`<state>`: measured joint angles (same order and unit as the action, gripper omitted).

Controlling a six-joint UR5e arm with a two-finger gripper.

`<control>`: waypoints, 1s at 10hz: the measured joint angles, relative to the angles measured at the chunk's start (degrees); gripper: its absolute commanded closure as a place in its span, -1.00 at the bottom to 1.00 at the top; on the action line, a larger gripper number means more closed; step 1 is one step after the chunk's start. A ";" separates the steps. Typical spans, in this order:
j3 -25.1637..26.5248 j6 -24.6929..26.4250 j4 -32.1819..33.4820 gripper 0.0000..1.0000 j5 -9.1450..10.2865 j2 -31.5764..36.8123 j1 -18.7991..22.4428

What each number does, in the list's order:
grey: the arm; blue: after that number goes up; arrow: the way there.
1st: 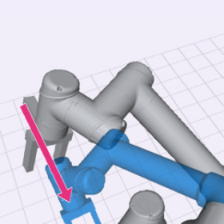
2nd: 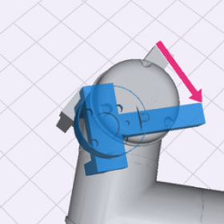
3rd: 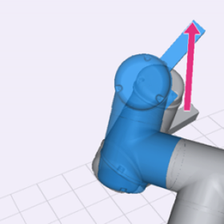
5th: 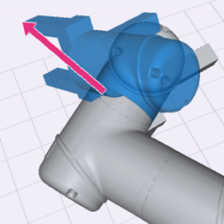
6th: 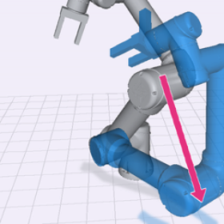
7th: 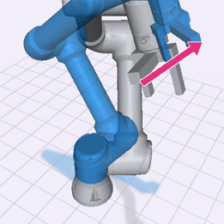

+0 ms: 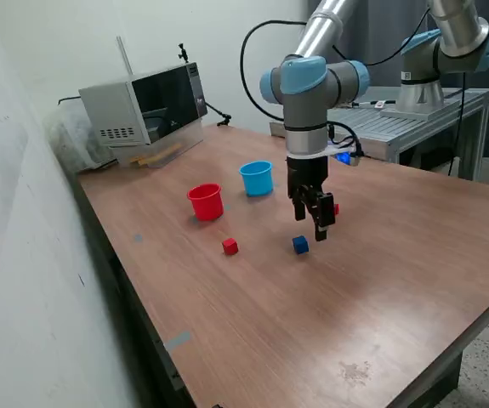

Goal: Place red objects in the red bin, and blue objects in the blue bin.

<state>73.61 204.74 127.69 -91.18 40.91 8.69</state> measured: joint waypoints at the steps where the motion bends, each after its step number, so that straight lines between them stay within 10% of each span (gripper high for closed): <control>1: 0.09 -0.02 0.86 -1.00 -0.03 -0.12 -0.11; 7: 0.54 -0.05 4.20 -1.00 -1.56 -1.94 -0.38; 8: 0.40 -0.05 4.48 1.00 -1.83 -2.42 -0.44; 10: 0.06 0.00 4.90 1.00 -2.47 -2.90 -0.48</control>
<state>73.67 204.74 132.59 -93.64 38.01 8.21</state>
